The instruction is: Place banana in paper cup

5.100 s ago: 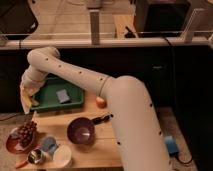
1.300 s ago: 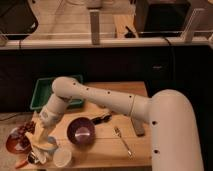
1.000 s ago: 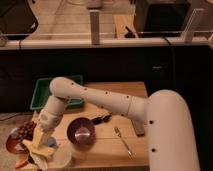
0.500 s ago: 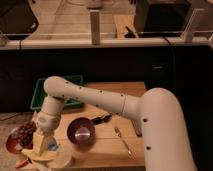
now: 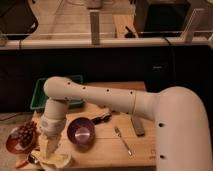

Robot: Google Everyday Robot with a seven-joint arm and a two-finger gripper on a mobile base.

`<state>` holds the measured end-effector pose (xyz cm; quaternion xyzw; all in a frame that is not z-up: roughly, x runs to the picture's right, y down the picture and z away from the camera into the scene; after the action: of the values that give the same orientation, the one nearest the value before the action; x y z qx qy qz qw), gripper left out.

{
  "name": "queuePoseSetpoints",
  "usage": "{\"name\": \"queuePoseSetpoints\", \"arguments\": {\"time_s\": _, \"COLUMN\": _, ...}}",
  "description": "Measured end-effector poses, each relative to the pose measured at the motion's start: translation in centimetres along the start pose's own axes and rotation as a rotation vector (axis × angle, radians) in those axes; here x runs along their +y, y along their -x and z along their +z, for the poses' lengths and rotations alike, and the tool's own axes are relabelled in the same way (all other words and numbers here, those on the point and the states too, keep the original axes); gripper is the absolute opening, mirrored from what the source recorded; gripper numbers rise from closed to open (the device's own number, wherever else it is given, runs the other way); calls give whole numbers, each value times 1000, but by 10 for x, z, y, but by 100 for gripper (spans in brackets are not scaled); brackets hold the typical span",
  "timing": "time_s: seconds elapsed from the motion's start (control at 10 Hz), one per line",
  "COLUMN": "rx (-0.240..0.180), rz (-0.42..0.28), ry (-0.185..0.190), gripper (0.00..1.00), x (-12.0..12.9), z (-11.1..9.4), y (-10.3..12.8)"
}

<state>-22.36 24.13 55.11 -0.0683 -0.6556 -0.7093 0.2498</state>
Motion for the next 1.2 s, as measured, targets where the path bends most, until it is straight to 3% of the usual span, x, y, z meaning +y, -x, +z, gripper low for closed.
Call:
{"name": "queuePoseSetpoints", "arguments": {"time_s": 0.2, "rx": 1, "rz": 54, "ry": 51, "gripper": 0, "x": 6, "z": 2, "y": 7}}
{"name": "queuePoseSetpoints", "arguments": {"time_s": 0.5, "rx": 60, "rz": 85, "ry": 104, "gripper": 1, "x": 21, "z": 6, "y": 12}}
{"name": "queuePoseSetpoints", "arguments": {"time_s": 0.8, "rx": 126, "rz": 100, "ry": 135, "gripper": 28, "x": 34, "z": 7, "y": 10}}
{"name": "queuePoseSetpoints", "arguments": {"time_s": 1.2, "rx": 136, "rz": 130, "ry": 164, "gripper": 68, "x": 51, "z": 10, "y": 9}}
